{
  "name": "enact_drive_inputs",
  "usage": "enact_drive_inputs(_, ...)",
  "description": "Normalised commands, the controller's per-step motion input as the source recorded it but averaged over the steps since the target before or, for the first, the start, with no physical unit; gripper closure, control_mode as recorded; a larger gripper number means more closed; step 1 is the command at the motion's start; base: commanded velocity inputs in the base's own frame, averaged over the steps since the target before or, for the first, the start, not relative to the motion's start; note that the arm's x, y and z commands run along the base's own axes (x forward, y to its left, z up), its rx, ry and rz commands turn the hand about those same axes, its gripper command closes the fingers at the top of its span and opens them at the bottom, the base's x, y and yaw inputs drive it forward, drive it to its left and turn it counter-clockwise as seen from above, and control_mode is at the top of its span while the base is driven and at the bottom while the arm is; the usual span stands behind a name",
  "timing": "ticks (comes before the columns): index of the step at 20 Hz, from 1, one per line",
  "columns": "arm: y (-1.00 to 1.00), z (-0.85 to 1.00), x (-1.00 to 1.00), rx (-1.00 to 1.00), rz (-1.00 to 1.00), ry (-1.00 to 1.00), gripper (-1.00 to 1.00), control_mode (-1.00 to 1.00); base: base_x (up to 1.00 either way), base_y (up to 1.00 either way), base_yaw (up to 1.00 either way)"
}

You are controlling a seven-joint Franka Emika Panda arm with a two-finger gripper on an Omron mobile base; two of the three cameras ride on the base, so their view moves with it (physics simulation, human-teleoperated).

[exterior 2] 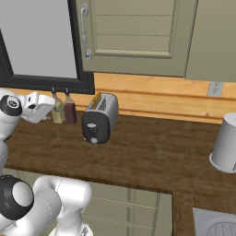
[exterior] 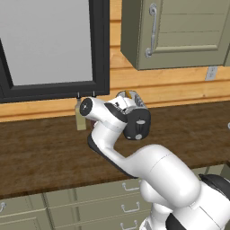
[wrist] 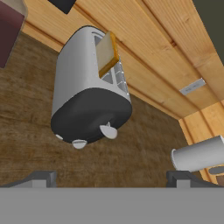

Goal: Start the toaster. Once the lever pops up, take the bread to the plate on the dining counter.

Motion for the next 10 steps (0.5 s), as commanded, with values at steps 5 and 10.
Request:
enact_drive_inputs(5, -0.01, 0.00, 0.00, 0.01, 0.00, 0.00, -1.00, -1.00, 0.00, 0.00, 0.00)
enact_drive_inputs(10, -0.41, 0.00, -0.02, 0.22, 0.00, -0.04, -1.00, -1.00, 0.00, 0.00, 0.00)
